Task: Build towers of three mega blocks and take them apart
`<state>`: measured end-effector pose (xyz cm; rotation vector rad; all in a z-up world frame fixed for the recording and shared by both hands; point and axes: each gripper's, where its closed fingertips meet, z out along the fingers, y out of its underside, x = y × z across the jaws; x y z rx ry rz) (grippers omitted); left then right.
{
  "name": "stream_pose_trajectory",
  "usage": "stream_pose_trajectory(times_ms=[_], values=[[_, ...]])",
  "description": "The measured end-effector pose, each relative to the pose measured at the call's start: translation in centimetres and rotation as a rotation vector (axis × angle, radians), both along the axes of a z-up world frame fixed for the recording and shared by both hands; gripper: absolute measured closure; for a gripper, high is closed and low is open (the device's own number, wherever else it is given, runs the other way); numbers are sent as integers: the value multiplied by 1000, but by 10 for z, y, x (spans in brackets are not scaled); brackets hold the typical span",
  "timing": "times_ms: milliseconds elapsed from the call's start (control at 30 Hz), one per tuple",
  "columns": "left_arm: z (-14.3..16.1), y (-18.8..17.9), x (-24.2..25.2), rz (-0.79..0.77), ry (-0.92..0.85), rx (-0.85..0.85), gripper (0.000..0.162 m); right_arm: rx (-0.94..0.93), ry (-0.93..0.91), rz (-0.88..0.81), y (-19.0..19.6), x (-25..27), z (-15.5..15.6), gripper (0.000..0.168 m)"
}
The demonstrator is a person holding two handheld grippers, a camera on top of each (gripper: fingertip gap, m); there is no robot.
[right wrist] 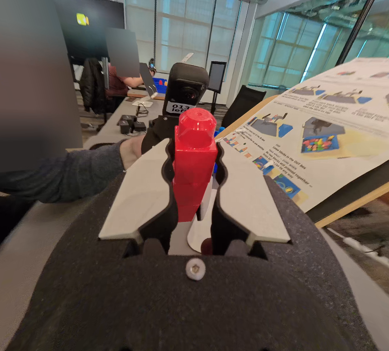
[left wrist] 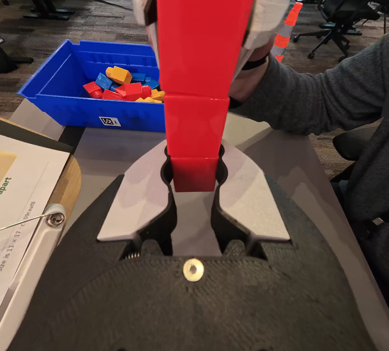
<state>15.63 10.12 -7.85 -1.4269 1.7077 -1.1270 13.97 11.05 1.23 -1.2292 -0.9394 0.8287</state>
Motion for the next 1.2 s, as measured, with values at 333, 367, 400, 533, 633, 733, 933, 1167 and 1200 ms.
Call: stream_pose_trajectory(times_ms=[333, 367, 400, 533, 633, 733, 933, 1167, 1200], values=[[-15, 10, -4, 22, 52, 17, 123, -77, 170, 6, 2, 30, 22, 131], [-15, 12, -5, 25, 52, 13, 123, -70, 160, -22, 4, 35, 23, 131], [-13, 14, -6, 33, 43, 12, 123, -75, 146, -35, 5, 40, 23, 131], [-8, 17, -5, 44, 17, 0, 124, -76, 152, -56, 8, 44, 23, 131], [-8, 14, -2, 37, 11, -4, 124, -84, 138, -48, 8, 39, 20, 131], [-10, 13, -1, 36, 17, 5, 124, -91, 145, -16, 7, 30, 18, 131], [-8, 7, 2, 19, 9, -12, 124, -123, 84, 5, 12, 12, 0, 131], [-6, 5, 0, 5, 26, -10, 124, -145, 28, 49, 8, 4, -9, 132], [-6, 6, -1, 6, 26, -10, 124, -149, 24, 51, 8, 3, -10, 132]])
